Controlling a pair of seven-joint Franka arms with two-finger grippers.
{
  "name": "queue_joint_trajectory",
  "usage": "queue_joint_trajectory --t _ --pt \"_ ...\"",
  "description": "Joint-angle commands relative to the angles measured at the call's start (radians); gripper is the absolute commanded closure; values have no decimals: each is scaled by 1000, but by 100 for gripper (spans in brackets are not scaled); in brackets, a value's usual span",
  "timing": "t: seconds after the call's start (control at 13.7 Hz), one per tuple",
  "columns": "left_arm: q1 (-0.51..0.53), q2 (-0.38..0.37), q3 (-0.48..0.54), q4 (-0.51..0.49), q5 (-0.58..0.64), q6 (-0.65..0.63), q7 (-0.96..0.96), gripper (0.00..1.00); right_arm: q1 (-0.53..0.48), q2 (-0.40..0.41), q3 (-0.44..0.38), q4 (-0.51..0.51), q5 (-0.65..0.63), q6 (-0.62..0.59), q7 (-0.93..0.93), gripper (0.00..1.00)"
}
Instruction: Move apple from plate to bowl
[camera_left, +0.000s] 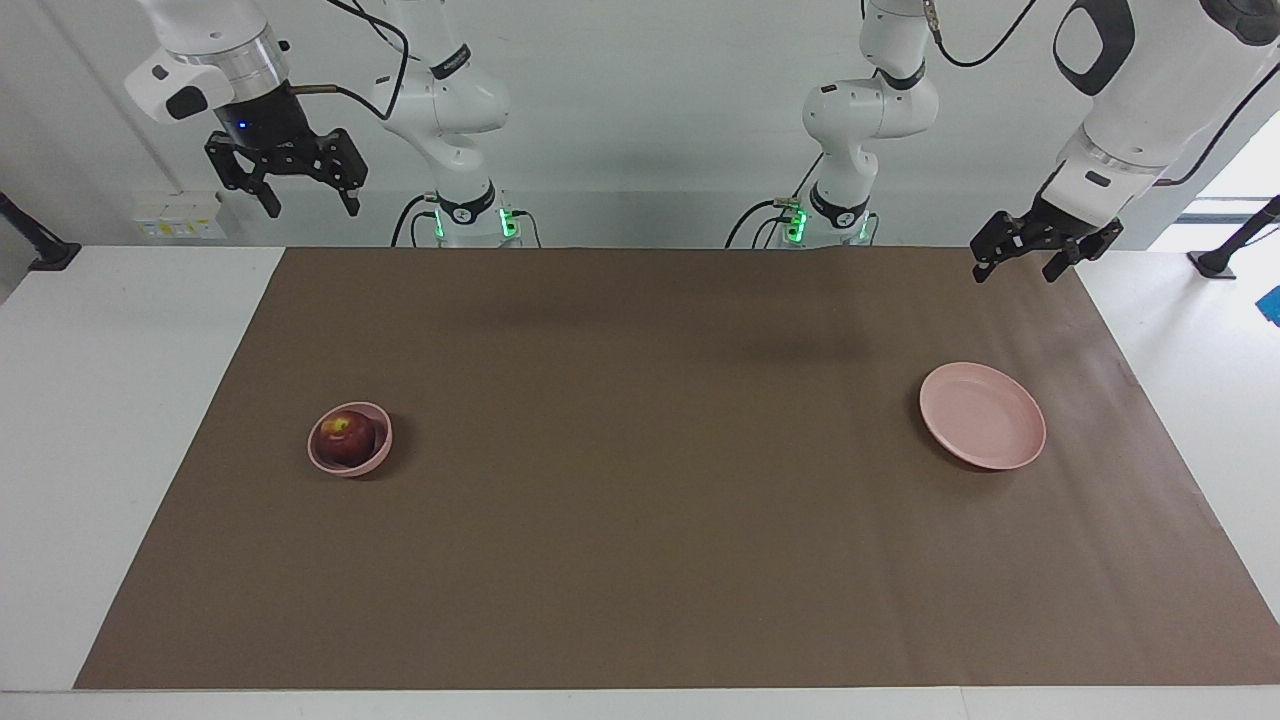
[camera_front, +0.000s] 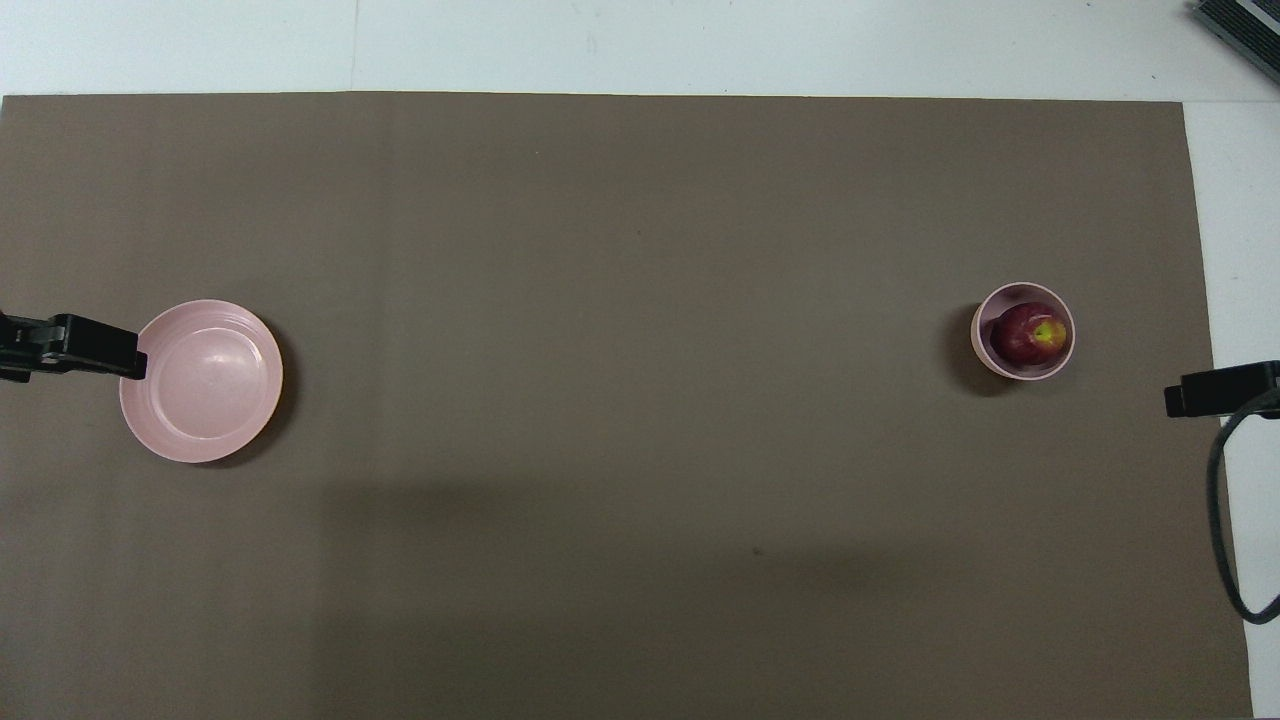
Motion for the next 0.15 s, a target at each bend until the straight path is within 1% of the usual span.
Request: queue_joint_trajectory --t 0.0,0.07 --pt "4 6 0 20 2 -19 -5 0 -7 -13 3 -19 23 7 -14 0" --pt "4 6 0 20 2 -19 -5 0 -7 -14 3 -19 23 7 -14 0"
